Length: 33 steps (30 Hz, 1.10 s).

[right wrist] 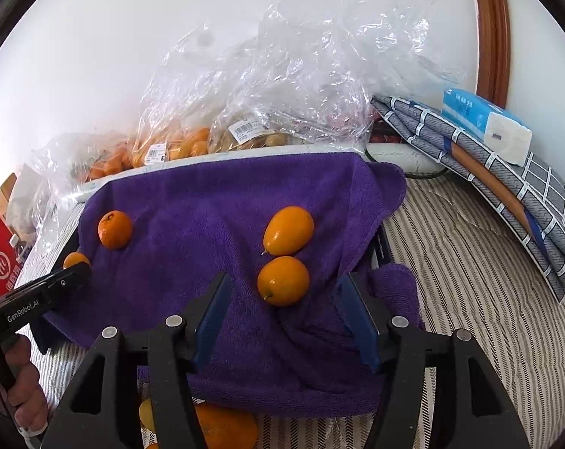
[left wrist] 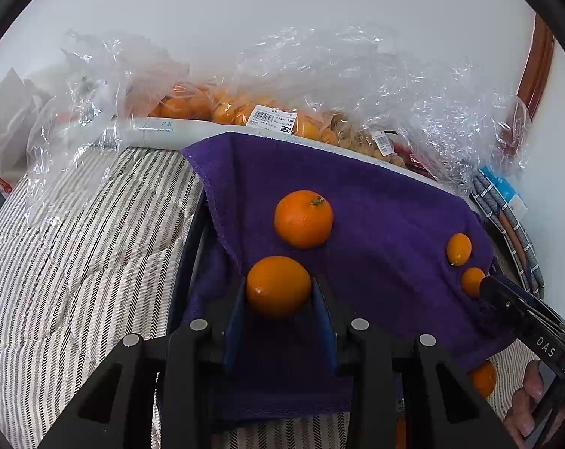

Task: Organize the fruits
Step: 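Open the right tool onto the towel while the left tool releases its orange there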

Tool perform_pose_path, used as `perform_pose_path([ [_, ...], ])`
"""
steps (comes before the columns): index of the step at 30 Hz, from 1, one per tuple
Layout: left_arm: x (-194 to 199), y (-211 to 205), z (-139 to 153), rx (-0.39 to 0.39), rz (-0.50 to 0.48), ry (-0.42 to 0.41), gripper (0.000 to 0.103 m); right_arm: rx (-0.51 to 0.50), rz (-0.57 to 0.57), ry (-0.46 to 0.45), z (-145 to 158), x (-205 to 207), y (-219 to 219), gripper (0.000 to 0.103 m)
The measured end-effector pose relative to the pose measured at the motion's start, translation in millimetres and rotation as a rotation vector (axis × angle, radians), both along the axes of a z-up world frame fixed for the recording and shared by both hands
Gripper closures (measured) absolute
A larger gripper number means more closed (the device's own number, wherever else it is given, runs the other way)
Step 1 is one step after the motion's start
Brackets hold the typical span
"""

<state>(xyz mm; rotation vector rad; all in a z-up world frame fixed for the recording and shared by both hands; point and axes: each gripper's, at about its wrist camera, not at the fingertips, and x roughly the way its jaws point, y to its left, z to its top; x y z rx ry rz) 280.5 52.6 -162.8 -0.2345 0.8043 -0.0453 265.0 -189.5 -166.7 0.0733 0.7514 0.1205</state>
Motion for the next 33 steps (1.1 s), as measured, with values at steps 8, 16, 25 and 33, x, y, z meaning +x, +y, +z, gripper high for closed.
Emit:
perform_pose_path([
  [8, -9.3, -1.9, 8.6, -0.007, -0.006, -0.053, 0.064, 0.017, -0.041, -0.021, 3.0, -2.1, -7.4, 0.038],
  [16, -11.9, -4.2, 13.5, -0.004, -0.016, -0.075, 0.062, 0.03, -0.049, -0.055, 12.1, -7.0, -13.3, 0.038],
  [25, -14.8, -7.1, 18.0, -0.004, -0.028, -0.087, 0.057, 0.038, -0.031, -0.079, 20.1, -13.5, -14.9, 0.038],
  [33, -19.4, -14.3, 24.5, 0.021, -0.051, -0.114, 0.052, -0.053, -0.033, -0.096, 28.7, -25.3, -4.4, 0.047],
])
